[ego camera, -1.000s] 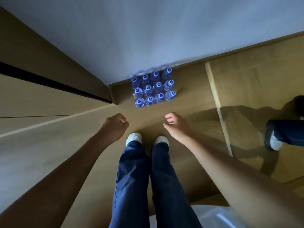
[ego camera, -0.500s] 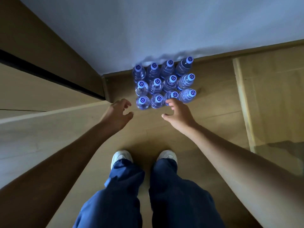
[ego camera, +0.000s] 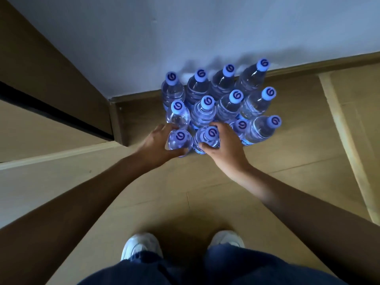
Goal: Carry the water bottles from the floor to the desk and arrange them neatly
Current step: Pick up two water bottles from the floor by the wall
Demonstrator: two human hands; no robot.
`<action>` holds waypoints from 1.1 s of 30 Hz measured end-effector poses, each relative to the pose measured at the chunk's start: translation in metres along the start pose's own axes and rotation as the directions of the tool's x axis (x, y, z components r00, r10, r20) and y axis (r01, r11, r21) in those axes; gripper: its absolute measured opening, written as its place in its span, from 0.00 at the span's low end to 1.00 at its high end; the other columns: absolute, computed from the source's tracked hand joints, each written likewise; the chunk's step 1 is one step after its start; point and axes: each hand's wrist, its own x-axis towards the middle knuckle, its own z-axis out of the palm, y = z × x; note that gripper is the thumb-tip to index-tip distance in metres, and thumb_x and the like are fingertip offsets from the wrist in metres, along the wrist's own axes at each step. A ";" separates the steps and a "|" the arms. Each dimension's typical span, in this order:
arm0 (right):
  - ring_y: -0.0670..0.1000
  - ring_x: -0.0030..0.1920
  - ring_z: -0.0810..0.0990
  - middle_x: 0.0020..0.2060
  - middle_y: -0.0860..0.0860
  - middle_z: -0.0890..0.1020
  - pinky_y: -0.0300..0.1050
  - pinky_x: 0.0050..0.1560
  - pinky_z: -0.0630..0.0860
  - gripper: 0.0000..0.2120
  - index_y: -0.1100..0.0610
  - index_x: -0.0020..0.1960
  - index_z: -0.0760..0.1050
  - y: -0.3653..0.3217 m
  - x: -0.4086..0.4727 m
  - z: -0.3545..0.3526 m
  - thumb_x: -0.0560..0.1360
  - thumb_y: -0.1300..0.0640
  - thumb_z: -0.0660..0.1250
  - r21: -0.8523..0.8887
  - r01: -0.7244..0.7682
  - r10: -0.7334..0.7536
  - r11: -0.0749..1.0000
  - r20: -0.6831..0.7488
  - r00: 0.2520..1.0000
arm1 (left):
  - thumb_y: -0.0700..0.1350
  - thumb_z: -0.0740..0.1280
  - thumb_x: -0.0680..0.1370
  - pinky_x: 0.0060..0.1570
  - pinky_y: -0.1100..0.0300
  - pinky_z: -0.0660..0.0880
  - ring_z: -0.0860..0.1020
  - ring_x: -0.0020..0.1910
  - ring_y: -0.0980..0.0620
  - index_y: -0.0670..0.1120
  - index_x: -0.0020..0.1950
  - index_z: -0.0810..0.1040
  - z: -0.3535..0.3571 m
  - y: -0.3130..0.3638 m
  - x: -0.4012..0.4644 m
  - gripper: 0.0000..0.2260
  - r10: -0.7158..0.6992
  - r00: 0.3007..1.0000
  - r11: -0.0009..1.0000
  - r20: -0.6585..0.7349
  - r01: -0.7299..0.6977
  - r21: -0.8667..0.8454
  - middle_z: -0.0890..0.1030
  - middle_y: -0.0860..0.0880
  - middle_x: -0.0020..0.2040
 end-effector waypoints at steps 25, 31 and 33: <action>0.38 0.47 0.82 0.44 0.39 0.85 0.32 0.47 0.75 0.15 0.45 0.48 0.80 -0.007 -0.018 -0.001 0.66 0.55 0.80 0.420 0.147 -0.108 0.896 -0.116 0.987 | 0.51 0.81 0.64 0.50 0.53 0.80 0.79 0.49 0.55 0.51 0.58 0.78 -0.013 -0.011 -0.015 0.26 0.034 0.978 0.956 -0.204 -0.092 -0.280 0.81 0.54 0.52; 0.44 0.41 0.81 0.39 0.49 0.85 0.47 0.42 0.78 0.14 0.55 0.46 0.80 -0.053 -0.008 -0.048 0.65 0.53 0.80 0.570 0.130 -0.052 0.811 -0.151 0.987 | 0.46 0.81 0.64 0.47 0.60 0.79 0.81 0.47 0.57 0.48 0.57 0.78 -0.067 0.043 -0.020 0.24 0.072 0.974 0.930 -0.214 -0.143 -0.339 0.81 0.51 0.51; 0.49 0.42 0.80 0.42 0.60 0.84 0.58 0.46 0.78 0.18 0.61 0.46 0.79 -0.079 -0.011 -0.075 0.65 0.52 0.80 0.600 0.123 -0.044 0.790 -0.145 0.989 | 0.43 0.82 0.64 0.38 0.74 0.72 0.78 0.40 0.67 0.52 0.54 0.76 -0.092 0.072 -0.029 0.24 0.090 0.971 0.926 -0.222 -0.164 -0.341 0.78 0.54 0.48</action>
